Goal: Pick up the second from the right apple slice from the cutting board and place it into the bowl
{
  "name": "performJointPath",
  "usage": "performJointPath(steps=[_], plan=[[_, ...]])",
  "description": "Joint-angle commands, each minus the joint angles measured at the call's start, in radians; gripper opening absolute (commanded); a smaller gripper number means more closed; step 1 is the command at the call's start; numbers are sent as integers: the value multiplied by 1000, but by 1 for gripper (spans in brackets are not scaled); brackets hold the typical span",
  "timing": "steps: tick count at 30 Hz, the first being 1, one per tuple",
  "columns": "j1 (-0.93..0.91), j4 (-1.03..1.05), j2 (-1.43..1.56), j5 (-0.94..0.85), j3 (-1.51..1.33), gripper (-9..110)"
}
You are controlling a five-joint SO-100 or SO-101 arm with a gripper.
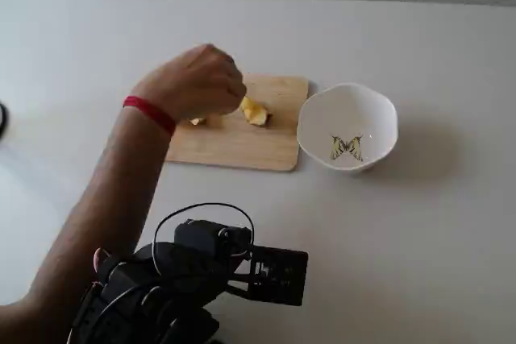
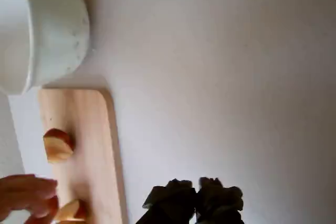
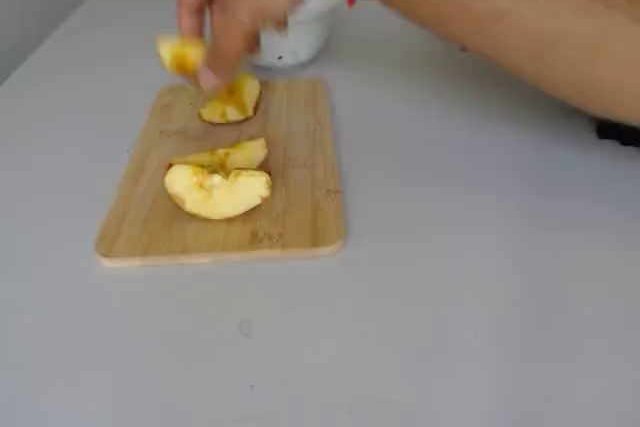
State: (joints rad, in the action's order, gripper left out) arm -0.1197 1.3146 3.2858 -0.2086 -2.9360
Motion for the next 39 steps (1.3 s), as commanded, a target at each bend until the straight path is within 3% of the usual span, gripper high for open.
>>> performJointPath(steps=[1, 26, 33, 37, 39], plan=[[2, 6, 2, 3, -29, 0], [2, 6, 2, 2, -29, 0], [238, -34, 5, -232, -48, 0], [311, -49, 6, -560, 51, 0], [390, -74, -20, -624, 156, 6]])
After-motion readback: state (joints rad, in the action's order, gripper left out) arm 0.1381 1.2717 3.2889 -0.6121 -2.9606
